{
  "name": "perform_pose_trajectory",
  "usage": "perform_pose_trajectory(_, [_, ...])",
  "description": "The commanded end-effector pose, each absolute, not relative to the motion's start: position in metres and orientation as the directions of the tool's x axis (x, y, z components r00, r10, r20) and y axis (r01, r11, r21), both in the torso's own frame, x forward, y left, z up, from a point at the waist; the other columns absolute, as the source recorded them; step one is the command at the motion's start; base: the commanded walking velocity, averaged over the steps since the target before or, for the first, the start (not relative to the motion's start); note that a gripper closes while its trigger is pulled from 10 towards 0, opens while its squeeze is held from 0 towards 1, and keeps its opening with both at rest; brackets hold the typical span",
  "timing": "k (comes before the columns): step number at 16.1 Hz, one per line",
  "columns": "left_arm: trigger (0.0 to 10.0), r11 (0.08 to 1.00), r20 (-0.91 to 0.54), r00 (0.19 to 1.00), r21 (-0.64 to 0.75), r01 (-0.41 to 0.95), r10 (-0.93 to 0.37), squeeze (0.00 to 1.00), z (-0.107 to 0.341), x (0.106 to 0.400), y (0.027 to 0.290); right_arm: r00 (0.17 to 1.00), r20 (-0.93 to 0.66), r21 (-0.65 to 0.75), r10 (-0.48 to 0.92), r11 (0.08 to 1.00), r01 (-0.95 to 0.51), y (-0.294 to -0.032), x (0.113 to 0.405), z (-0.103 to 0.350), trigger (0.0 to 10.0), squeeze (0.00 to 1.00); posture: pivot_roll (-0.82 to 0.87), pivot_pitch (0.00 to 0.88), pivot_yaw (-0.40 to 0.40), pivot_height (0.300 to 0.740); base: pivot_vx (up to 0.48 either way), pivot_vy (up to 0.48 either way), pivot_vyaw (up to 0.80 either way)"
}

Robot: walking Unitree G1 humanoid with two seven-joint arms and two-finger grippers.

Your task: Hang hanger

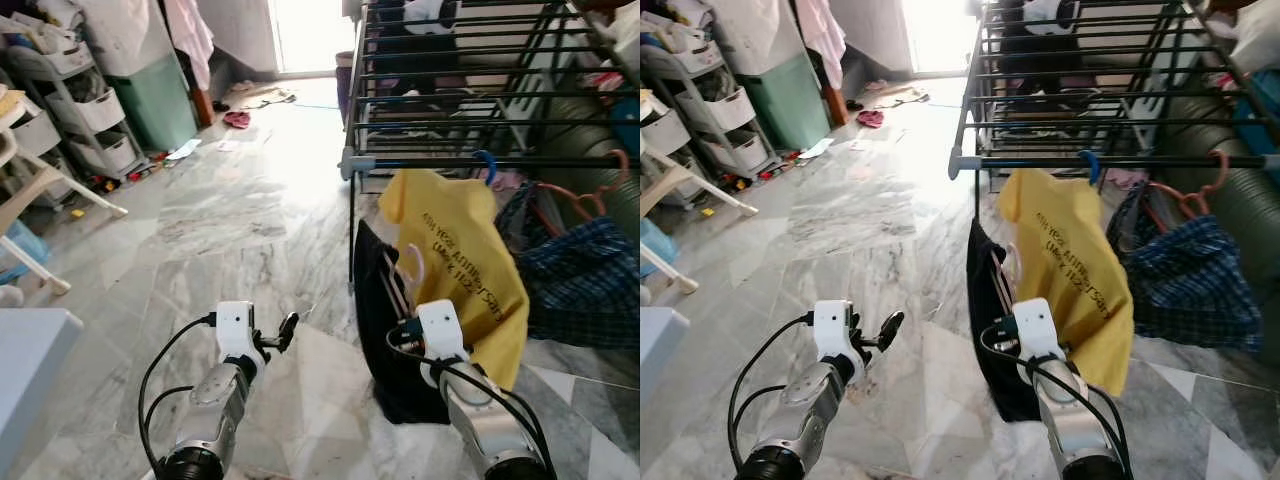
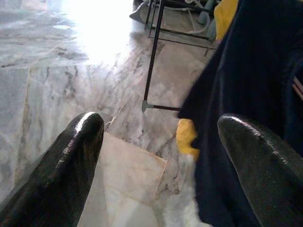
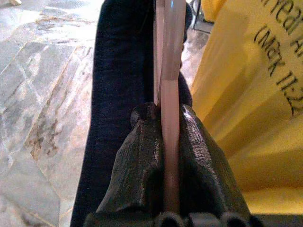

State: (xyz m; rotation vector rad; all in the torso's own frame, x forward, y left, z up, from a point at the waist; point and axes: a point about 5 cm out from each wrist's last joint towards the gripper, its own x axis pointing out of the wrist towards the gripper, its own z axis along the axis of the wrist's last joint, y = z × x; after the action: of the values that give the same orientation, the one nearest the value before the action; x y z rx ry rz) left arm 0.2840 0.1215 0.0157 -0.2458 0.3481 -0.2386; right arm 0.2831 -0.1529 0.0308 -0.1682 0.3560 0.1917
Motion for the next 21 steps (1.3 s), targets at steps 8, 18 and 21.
perform_pose_trajectory(8, [10.0, 0.940, -0.281, 0.916, -0.266, 0.212, -0.287, 0.00, 0.0232, 0.2844, 0.1273, 0.953, -0.275, -0.112, 0.129, 0.980, -0.166, -0.1466, 0.2866, 0.0523, 10.0, 0.00, -0.20, 0.000, 0.112, 0.740, 0.287, 0.000, 0.00])
perform_pose_trajectory(18, [10.0, 0.940, -0.288, 0.914, -0.269, 0.209, -0.285, 0.00, 0.0229, 0.2819, 0.1265, 0.955, -0.275, -0.109, 0.110, 0.983, -0.144, -0.1477, 0.2884, 0.0567, 10.0, 0.00, -0.20, 0.000, 0.104, 0.740, 0.290, 0.000, 0.00])
perform_pose_trajectory(21, [10.0, 0.940, -0.293, 0.913, -0.271, 0.205, -0.284, 0.00, 0.0214, 0.2803, 0.1270, 0.954, -0.278, -0.108, 0.114, 0.983, -0.149, -0.1453, 0.2888, 0.0564, 10.0, 0.00, -0.19, 0.000, 0.099, 0.740, 0.300, 0.000, 0.00])
